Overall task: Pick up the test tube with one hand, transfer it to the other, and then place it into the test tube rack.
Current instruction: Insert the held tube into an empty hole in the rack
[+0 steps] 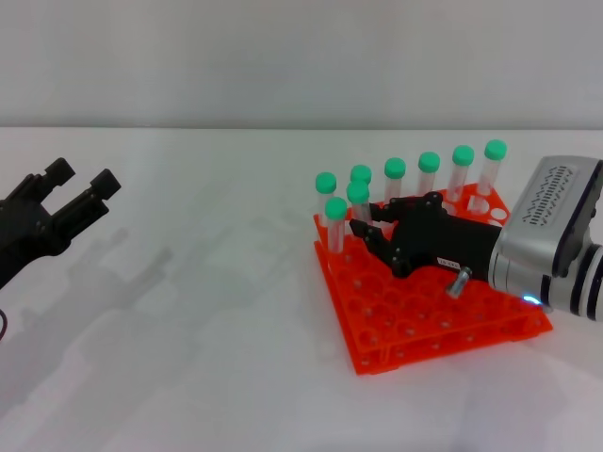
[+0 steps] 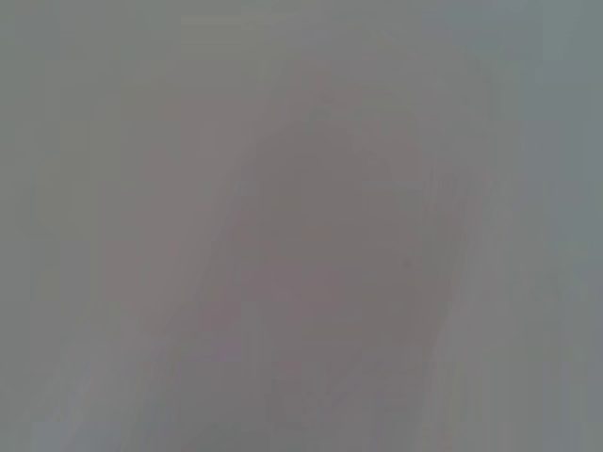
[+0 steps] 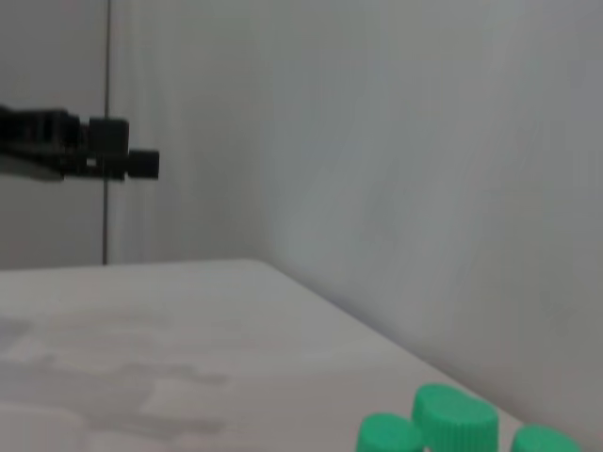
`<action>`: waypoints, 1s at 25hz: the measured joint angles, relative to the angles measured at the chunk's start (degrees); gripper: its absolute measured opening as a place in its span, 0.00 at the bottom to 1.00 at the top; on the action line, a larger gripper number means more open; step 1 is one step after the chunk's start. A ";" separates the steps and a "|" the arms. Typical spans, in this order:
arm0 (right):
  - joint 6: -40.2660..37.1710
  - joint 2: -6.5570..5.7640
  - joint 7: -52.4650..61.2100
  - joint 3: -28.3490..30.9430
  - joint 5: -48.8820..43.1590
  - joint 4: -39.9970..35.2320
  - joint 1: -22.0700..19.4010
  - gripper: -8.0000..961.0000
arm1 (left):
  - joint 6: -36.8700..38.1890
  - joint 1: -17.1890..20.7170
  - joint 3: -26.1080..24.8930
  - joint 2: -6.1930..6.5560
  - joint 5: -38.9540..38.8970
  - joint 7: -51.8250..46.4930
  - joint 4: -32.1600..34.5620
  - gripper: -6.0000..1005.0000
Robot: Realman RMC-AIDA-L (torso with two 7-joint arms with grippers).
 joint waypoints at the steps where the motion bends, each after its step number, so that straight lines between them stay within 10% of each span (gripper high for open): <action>1: 0.39 0.02 -0.17 -0.07 0.11 -0.08 0.00 0.35 | 0.00 -0.02 0.00 0.03 0.04 0.01 0.00 0.88; 7: -0.59 -0.07 -0.39 0.97 2.17 -0.35 -0.60 0.36 | 0.00 0.35 0.00 0.04 -0.05 0.03 0.00 0.88; 25: -14.87 -1.36 -1.09 9.73 2.70 -10.15 -13.38 0.86 | -0.53 0.44 -2.07 0.39 -0.16 0.47 0.49 0.88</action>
